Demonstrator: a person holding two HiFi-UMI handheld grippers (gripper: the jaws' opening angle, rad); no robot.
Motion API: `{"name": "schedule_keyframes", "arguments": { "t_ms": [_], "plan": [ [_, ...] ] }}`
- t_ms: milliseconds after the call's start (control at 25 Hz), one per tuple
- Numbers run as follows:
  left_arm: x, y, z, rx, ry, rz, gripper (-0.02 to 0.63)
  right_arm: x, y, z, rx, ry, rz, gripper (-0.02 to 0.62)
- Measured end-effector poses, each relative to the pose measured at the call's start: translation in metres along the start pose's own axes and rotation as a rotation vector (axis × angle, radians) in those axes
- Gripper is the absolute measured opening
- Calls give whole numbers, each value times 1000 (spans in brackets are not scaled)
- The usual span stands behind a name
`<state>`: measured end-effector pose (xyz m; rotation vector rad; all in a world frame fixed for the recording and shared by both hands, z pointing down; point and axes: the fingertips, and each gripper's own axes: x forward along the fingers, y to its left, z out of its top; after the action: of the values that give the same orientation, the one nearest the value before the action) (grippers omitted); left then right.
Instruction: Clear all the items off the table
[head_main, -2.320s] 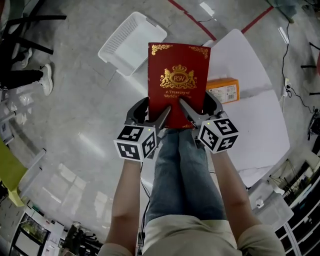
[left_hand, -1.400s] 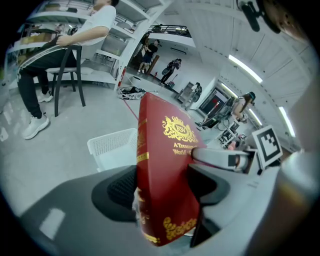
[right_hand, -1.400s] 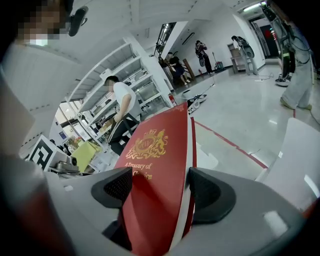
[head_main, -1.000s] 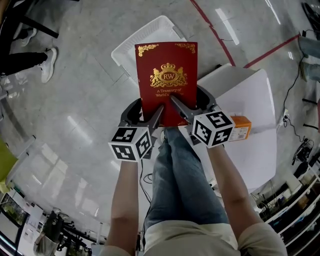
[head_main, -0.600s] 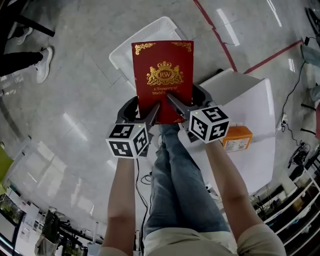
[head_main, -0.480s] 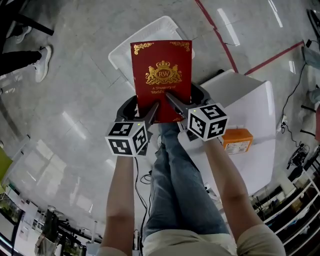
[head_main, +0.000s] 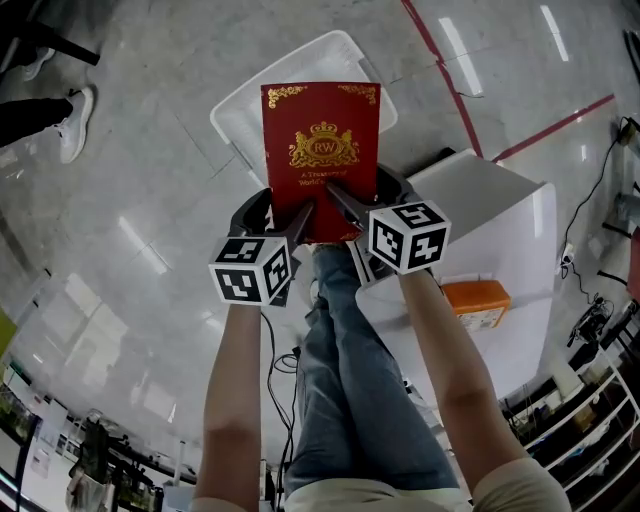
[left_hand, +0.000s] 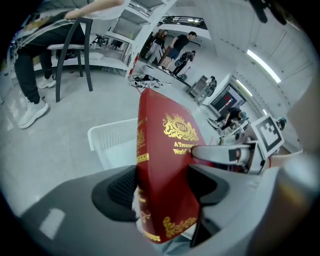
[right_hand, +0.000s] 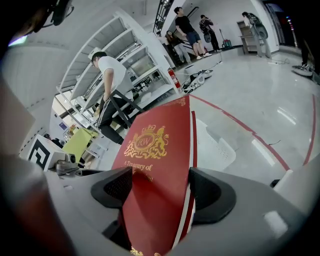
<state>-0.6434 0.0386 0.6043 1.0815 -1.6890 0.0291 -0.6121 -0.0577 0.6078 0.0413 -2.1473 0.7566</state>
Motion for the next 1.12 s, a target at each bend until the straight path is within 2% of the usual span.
{"name": "schedule_keyframes", "arguments": {
  "t_ms": [400, 1120],
  "plan": [
    [30, 20, -14, -28, 22, 36, 311, 33, -17, -12, -17, 67, -6, 359],
    [65, 55, -36, -81, 76, 74, 311, 78, -36, -35, 38, 142, -42, 357]
  ]
}}
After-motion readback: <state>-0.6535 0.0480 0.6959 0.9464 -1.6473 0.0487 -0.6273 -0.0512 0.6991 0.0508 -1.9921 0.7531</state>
